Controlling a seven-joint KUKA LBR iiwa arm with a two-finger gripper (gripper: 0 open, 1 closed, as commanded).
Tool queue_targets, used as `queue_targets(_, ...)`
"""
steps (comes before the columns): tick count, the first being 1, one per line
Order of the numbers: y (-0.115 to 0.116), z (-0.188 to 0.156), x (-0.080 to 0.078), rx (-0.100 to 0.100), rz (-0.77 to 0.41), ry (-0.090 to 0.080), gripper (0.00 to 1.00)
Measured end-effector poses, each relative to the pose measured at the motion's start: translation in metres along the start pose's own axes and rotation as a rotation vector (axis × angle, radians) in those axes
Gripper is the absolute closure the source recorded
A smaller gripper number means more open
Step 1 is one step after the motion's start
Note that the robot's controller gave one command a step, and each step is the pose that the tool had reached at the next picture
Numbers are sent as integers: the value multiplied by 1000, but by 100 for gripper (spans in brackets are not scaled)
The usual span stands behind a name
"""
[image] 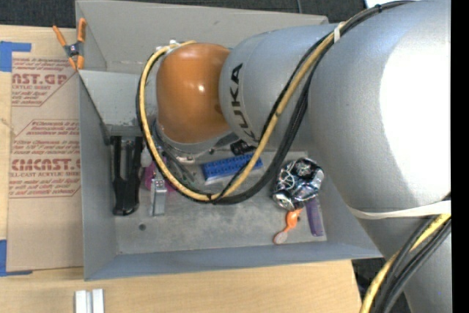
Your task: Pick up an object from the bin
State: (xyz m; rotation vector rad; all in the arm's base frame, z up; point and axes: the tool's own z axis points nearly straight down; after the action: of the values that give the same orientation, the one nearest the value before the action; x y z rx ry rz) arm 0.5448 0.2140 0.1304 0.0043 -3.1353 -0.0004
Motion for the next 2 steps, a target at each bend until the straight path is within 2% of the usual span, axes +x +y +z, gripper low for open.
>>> queue_targets(1, -1, -4, -2, -1, 1, -7, 0)
queue_targets(2, 1, 19, -7, -4, 104, -12, 0)
